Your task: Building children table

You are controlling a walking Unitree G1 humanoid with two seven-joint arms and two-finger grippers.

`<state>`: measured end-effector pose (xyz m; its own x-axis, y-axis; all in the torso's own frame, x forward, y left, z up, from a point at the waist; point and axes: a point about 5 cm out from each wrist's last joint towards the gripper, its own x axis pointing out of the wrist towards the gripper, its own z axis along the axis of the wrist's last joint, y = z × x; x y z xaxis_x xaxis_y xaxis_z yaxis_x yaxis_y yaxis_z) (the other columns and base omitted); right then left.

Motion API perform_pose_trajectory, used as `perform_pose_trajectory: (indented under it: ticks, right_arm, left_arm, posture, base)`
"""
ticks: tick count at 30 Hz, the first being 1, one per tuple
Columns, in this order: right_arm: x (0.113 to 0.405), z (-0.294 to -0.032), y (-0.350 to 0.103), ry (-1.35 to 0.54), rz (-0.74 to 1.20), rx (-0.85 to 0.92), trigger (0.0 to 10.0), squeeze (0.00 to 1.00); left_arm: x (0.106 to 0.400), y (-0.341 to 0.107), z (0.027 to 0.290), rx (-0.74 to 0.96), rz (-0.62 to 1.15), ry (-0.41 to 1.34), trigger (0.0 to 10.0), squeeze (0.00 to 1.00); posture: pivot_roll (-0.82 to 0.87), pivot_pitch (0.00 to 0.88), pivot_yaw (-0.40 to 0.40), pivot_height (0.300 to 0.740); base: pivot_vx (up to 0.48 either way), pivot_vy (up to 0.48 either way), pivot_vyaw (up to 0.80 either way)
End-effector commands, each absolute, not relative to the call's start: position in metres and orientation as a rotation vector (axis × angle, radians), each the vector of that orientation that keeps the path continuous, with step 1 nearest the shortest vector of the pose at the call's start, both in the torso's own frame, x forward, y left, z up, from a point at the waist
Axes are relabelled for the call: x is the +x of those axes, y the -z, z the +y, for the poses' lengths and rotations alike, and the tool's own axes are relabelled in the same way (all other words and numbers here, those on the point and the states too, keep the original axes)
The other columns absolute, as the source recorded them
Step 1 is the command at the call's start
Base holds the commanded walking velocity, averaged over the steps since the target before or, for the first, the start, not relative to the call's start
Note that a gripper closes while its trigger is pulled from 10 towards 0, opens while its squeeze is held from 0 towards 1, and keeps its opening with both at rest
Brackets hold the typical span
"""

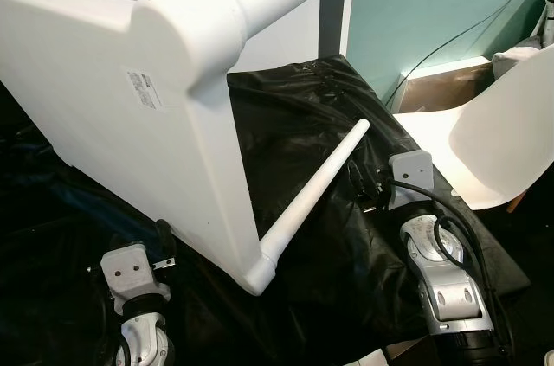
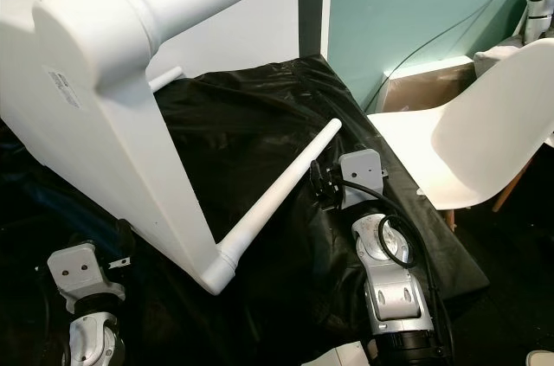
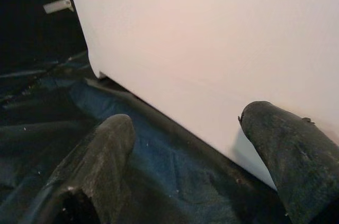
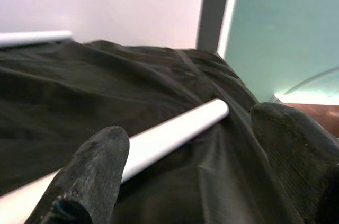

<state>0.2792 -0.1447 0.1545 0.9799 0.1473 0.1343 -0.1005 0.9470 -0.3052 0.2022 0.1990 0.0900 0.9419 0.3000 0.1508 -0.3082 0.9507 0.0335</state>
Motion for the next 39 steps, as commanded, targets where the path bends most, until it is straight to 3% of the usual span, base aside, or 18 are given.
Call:
perform_pose_trajectory:
  ticks: [1, 13, 19, 39]
  right_arm:
    - [0.277, -0.138, -0.150, -0.173, -0.156, -0.286, 10.0, 0.00]
    - [0.277, -0.139, -0.139, -0.196, -0.149, -0.264, 10.0, 0.00]
    - [0.285, -0.136, -0.138, -0.178, -0.164, -0.268, 10.0, 0.00]
    - [0.283, -0.137, -0.127, -0.142, -0.157, -0.262, 10.0, 0.00]
  left_arm:
    - [0.202, -0.094, 0.193, 0.083, -0.170, -0.248, 10.0, 0.00]
    - [0.199, -0.093, 0.184, 0.089, -0.178, -0.251, 10.0, 0.00]
    - [0.194, -0.086, 0.183, 0.105, -0.153, -0.338, 10.0, 0.00]
    - [0.193, -0.088, 0.178, 0.117, -0.171, -0.249, 10.0, 0.00]
  posture:
    - [-0.04, 0.000, 0.070, 0.740]
    - [-0.01, 0.000, 0.049, 0.740]
    - [0.00, 0.000, 0.043, 0.740]
    - [0.02, 0.000, 0.073, 0.740]
  base:
    - [0.000, 0.000, 0.00]
    - [0.000, 0.000, 0.00]
    - [0.000, 0.000, 0.00]
    - [0.000, 0.000, 0.00]
